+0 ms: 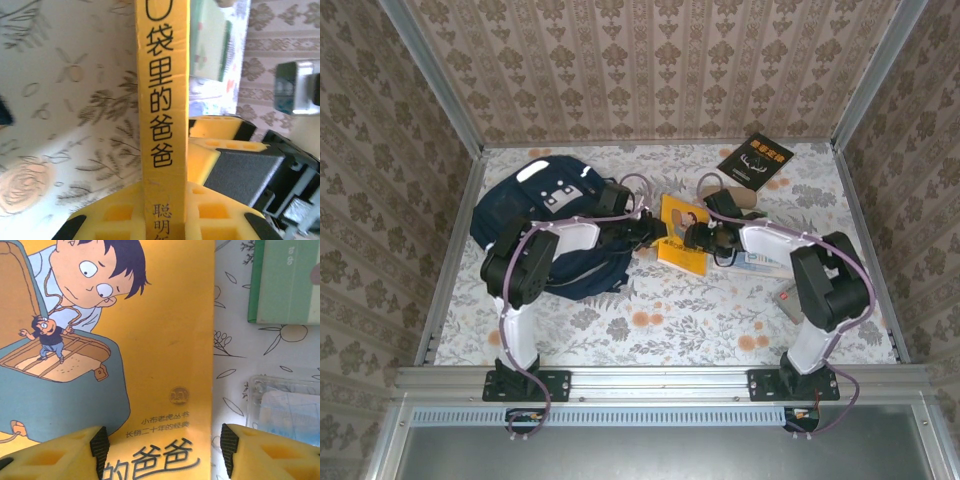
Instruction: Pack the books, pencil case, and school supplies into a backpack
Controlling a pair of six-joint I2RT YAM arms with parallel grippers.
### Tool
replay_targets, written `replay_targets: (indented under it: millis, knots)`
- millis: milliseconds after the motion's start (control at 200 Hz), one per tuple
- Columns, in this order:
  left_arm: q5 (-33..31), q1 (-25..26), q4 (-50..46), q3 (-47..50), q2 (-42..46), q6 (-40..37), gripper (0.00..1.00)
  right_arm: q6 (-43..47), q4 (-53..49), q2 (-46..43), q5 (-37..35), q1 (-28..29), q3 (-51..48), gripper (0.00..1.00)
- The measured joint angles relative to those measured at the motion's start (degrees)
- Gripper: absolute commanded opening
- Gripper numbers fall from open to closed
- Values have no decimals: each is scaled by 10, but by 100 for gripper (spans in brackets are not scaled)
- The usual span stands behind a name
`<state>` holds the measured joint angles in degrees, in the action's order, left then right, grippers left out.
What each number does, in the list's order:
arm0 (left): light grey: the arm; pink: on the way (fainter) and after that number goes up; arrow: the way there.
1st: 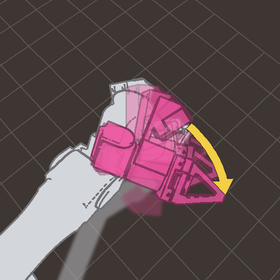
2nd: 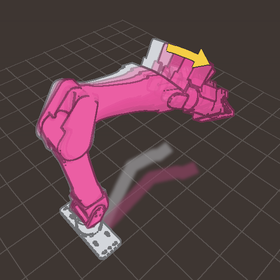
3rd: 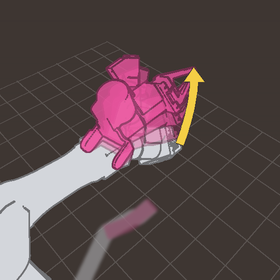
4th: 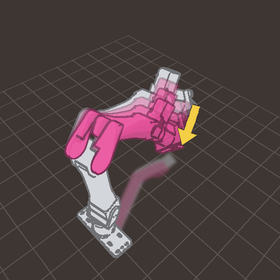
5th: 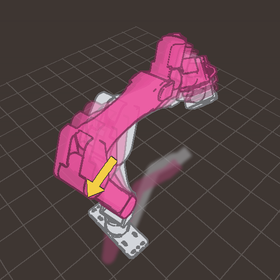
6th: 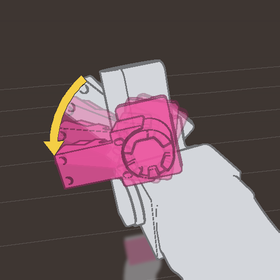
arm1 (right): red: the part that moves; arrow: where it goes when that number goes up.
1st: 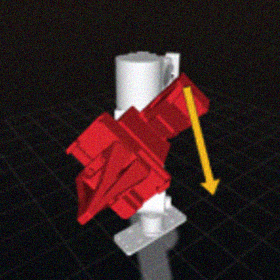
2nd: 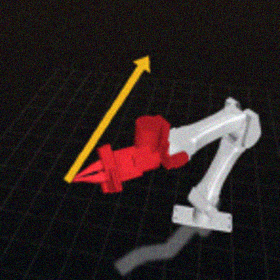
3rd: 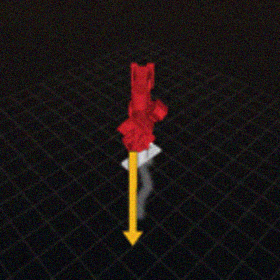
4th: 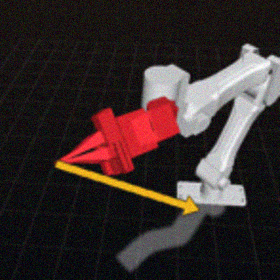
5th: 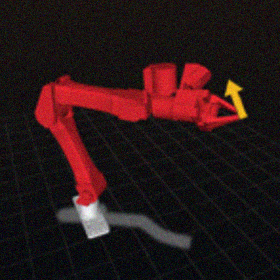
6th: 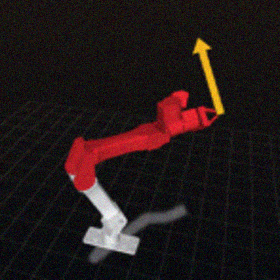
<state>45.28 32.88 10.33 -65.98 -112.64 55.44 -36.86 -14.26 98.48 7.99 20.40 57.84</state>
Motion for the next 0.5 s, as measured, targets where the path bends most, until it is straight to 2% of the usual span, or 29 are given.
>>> replay_targets:
  millis: [210,500]
  knots:
    - [30,-11,40,9,52,19,0,-28,85,-46,141,-68,-39,78]
    - [66,-22,135,10,63,91,0,-149,282,-37,306,-121,-89,86]
